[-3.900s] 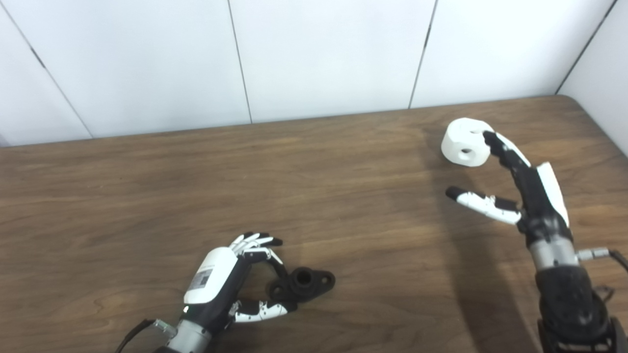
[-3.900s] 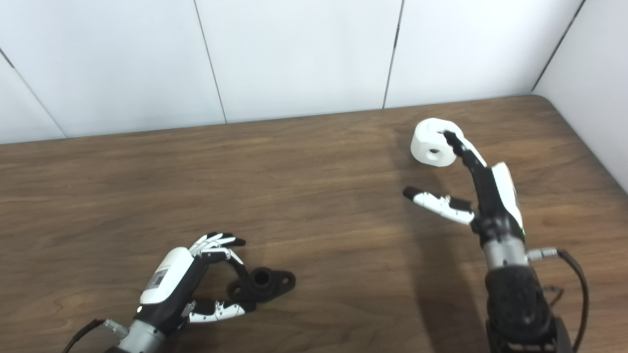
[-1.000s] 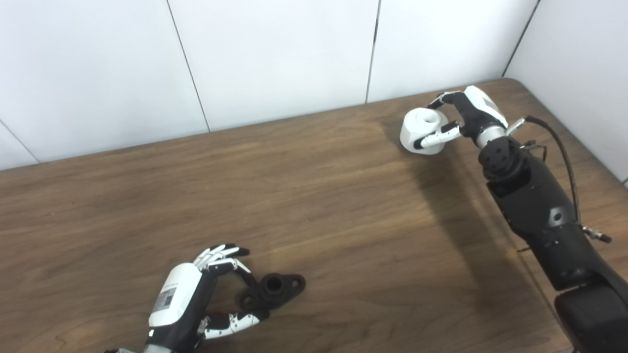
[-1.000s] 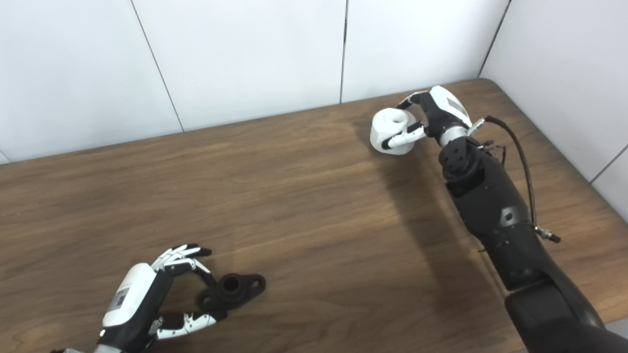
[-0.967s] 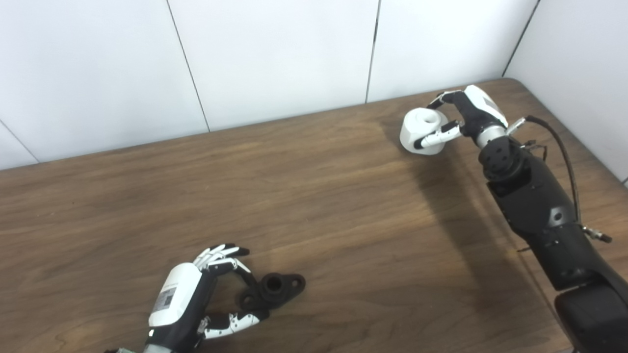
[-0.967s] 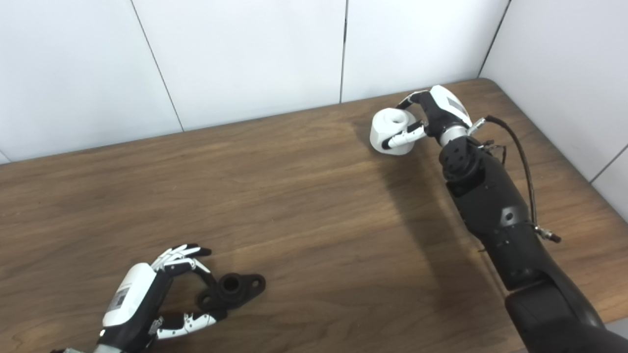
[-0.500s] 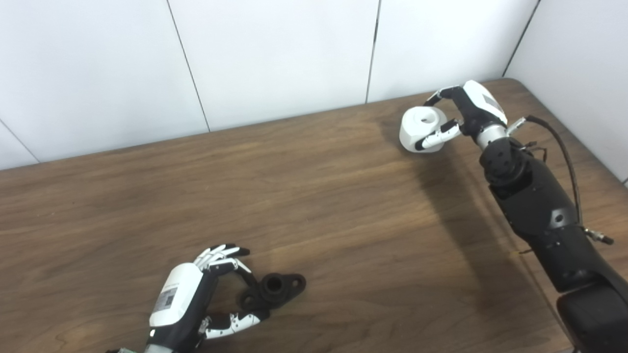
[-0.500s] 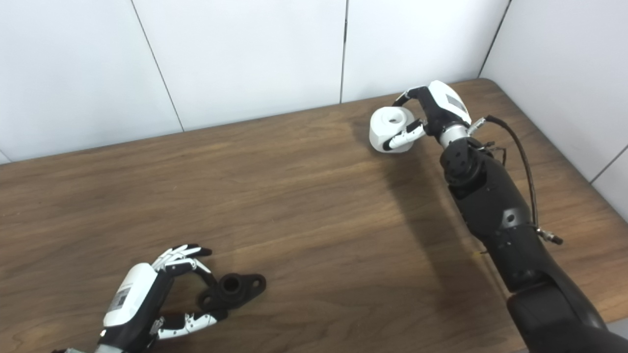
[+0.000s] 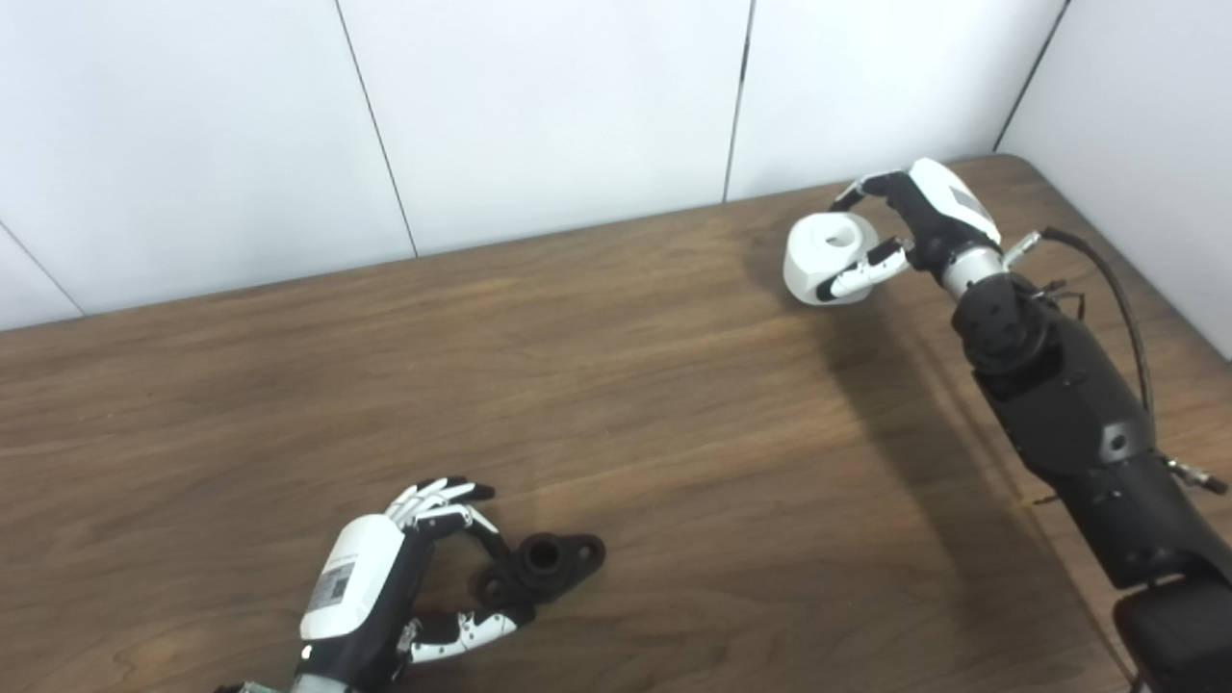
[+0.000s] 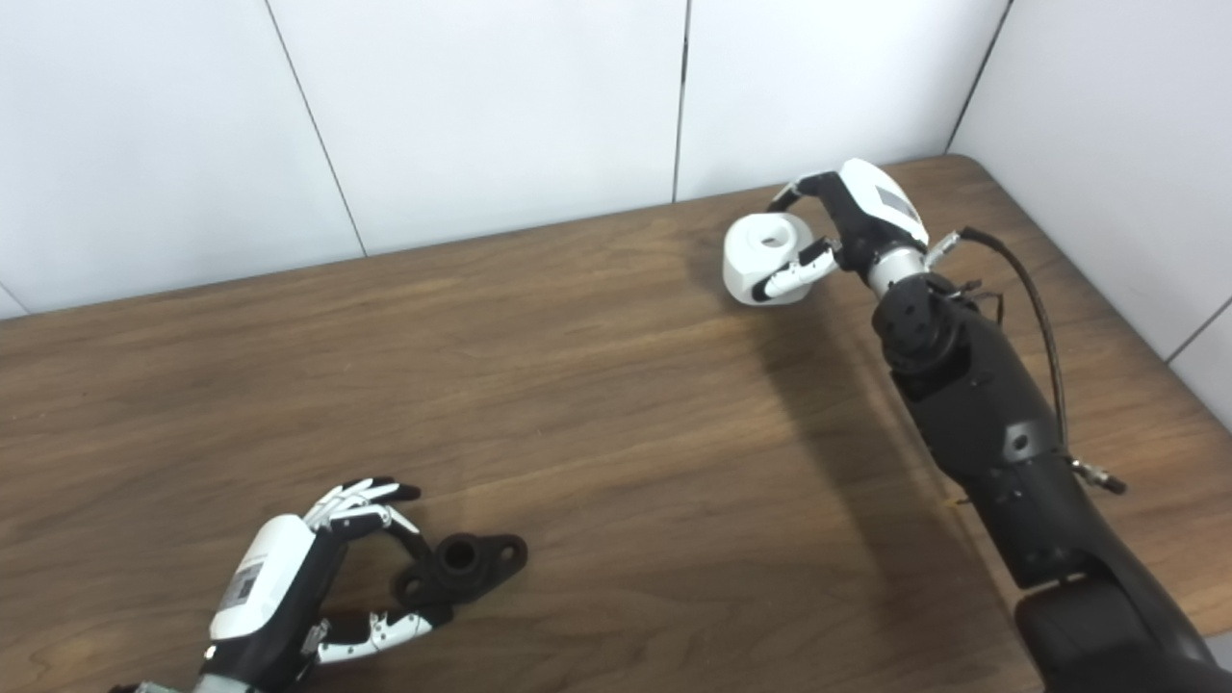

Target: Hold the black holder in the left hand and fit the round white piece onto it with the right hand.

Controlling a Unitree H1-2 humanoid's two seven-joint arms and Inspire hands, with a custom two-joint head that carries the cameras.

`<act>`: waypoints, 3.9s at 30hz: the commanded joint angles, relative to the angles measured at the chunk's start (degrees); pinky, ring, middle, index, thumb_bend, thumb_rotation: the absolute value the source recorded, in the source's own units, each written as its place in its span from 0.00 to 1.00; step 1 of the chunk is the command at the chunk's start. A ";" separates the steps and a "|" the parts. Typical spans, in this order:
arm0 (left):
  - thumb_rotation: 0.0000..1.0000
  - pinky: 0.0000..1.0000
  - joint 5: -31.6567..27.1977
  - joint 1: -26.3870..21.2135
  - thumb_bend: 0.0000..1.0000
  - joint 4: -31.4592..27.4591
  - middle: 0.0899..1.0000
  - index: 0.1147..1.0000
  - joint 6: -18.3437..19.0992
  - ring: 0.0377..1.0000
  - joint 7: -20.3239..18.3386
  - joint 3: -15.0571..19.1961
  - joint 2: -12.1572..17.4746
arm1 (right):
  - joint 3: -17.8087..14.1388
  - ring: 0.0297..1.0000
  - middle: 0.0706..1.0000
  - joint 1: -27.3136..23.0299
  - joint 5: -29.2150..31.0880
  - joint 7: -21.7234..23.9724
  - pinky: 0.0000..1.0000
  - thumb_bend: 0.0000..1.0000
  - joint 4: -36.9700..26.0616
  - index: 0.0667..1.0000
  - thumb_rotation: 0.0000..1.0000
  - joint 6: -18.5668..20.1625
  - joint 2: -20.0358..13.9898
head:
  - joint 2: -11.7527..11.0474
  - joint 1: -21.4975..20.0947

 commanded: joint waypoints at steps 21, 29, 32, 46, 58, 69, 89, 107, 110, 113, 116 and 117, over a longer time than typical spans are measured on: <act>0.04 0.92 3.76 1.27 0.52 0.40 0.80 0.42 5.70 0.90 -3.39 -2.90 -2.17 | 6.37 0.91 0.82 5.56 0.21 19.36 0.87 0.52 -33.23 0.45 0.13 6.99 -1.97 | 2.17 8.48; 0.04 0.92 3.69 1.13 0.52 0.52 0.80 0.42 5.92 0.89 -3.13 -3.40 -2.19 | 7.12 0.93 0.82 7.10 0.21 22.29 0.87 0.52 -40.77 0.44 0.13 9.00 2.69 | 2.59 9.56; 0.04 0.92 4.01 1.05 0.52 0.54 0.80 0.42 6.04 0.89 -3.15 -3.58 -2.24 | 7.17 0.93 0.82 7.18 -0.61 23.92 0.86 0.52 -42.97 0.44 0.13 9.14 4.15 | 2.86 9.84; 0.04 0.92 4.60 0.50 0.52 -0.31 0.81 0.42 8.63 0.89 -4.74 -4.70 -2.35 | 9.07 0.93 0.81 6.44 -1.63 31.50 0.91 0.52 -49.70 0.44 0.13 9.18 12.44 | 3.47 10.02; 0.05 0.92 4.30 0.02 0.52 -1.40 0.81 0.42 10.35 0.90 -6.19 -5.34 -1.89 | 12.71 0.93 0.82 6.70 -4.48 33.98 0.97 0.52 -49.94 0.44 0.14 8.96 15.39 | 3.96 9.22; 0.05 0.92 4.42 -0.05 0.52 -2.10 0.81 0.42 11.20 0.90 -6.82 -5.47 -1.85 | 14.86 0.93 0.82 8.20 -6.30 32.57 1.00 0.52 -47.65 0.44 0.13 7.03 14.89 | 4.35 9.05; 0.05 0.91 4.67 -0.02 0.52 -2.62 0.81 0.42 11.37 0.90 -6.88 -5.67 -1.98 | 15.27 0.92 0.81 9.56 -7.22 29.09 0.98 0.52 -45.01 0.45 0.14 2.91 15.34 | 4.78 8.84; 0.05 0.92 4.74 -0.33 0.52 -2.97 0.81 0.42 12.27 0.90 -6.95 -6.15 -1.93 | 16.65 0.93 0.80 9.81 -8.36 28.13 0.99 0.52 -43.98 0.44 0.13 1.40 16.47 | 4.99 9.01; 0.05 0.92 4.86 -0.35 0.52 -3.08 0.81 0.42 12.46 0.90 -7.05 -6.17 -1.95 | 16.72 0.93 0.80 9.86 -8.59 28.21 0.99 0.52 -43.94 0.44 0.13 1.30 16.53 | 4.99 9.01; 0.05 0.92 4.85 -0.35 0.52 -3.27 0.81 0.42 12.73 0.90 -7.20 -6.19 -2.05 | 16.68 0.93 0.80 9.90 -8.71 28.31 0.99 0.52 -43.97 0.44 0.13 1.19 16.59 | 5.08 9.03; 0.05 0.92 4.79 -0.32 0.52 -3.22 0.81 0.42 12.58 0.90 -7.04 -6.20 -2.04 | 16.67 0.93 0.80 9.97 -8.71 28.38 0.99 0.52 -43.92 0.44 0.13 1.20 16.62 | 5.14 9.02; 0.05 0.92 4.73 -0.33 0.52 -3.18 0.81 0.42 12.43 0.90 -6.92 -6.20 -2.04 | 16.73 0.93 0.80 9.98 -8.85 28.45 0.99 0.52 -43.92 0.44 0.13 1.13 16.54 | 5.17 9.01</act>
